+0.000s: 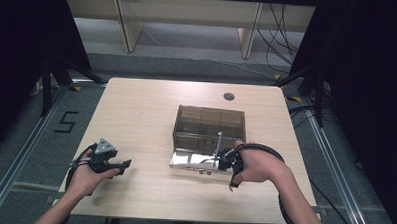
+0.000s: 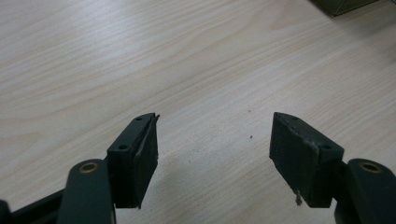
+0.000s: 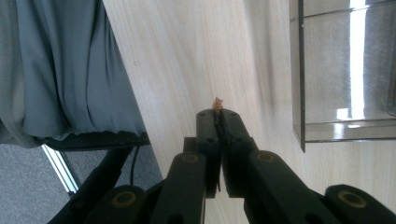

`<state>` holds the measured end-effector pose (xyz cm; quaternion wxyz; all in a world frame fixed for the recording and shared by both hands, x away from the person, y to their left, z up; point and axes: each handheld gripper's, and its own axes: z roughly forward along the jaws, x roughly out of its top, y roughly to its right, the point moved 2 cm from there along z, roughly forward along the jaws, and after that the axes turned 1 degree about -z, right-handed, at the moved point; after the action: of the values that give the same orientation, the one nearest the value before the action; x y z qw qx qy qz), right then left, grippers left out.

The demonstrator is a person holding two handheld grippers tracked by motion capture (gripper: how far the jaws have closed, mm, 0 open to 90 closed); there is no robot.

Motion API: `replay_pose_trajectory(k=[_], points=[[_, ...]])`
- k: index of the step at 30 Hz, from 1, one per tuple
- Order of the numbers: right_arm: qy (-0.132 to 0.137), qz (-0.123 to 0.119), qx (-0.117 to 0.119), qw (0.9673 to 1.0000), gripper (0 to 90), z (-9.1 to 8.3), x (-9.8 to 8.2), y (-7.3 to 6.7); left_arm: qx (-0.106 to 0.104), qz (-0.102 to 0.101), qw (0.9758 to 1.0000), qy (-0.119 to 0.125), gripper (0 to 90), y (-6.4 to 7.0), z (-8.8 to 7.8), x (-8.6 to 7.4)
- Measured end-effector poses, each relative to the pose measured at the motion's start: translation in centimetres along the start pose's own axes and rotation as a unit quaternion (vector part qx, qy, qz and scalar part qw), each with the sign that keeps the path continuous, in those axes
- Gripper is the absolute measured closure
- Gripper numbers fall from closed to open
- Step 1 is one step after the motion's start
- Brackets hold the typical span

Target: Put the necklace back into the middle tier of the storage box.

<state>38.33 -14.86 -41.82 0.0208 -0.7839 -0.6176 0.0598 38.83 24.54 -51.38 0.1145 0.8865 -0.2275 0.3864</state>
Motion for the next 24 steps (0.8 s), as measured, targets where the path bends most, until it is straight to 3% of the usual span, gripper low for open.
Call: replay_pose_trajectory(k=[4, 6, 7, 9, 11, 18, 20, 21, 24], points=[[-0.001, 0.015, -0.004, 0.9999, 87.7, -0.22, -0.26, 0.07, 0.000, -0.001, 1.0000, 0.000, 32.3, 0.00, 0.01, -0.01], [0.001, 0.002, -0.003, 1.0000, 87.7, -0.24, -0.32, 0.34, 0.000, -0.001, 1.0000, -0.001, 32.3, 0.00, 0.02, -0.01], [-0.004, 0.020, -0.002, 0.9998, 87.7, -0.33, -0.39, 0.18, 0.000, -0.002, 1.0000, 0.000, 32.3, 0.01, 0.02, -0.01], [0.004, 0.023, 0.005, 0.9997, 87.7, -0.25, -0.47, 0.26, -0.001, -0.001, 1.0000, -0.001, 32.3, 0.01, 0.00, -0.01], [0.007, 0.015, 0.004, 0.9999, 87.7, -0.31, -0.48, 0.43, 0.000, -0.001, 1.0000, -0.001, 32.3, 0.01, 0.01, -0.01], [-0.004, 0.024, -0.007, 0.9997, 87.7, -0.59, -0.63, 0.50, -0.003, -0.002, 1.0000, -0.004, 32.3, 0.03, 0.01, -0.02], [0.000, 0.015, -0.002, 0.9999, 87.7, -0.59, -0.66, 0.71, -0.002, 0.002, 1.0000, -0.004, 32.3, -0.01, 0.00, -0.01], [0.007, 0.029, 0.004, 0.9995, 87.7, -0.52, -0.73, 0.60, -0.002, -0.001, 1.0000, -0.004, 32.3, 0.02, 0.01, -0.02], [-0.002, 0.016, -0.008, 0.9998, 87.7, -0.88, -0.76, 0.85, -0.003, -0.003, 1.0000, -0.004, 32.3, 0.03, 0.03, -0.02]])
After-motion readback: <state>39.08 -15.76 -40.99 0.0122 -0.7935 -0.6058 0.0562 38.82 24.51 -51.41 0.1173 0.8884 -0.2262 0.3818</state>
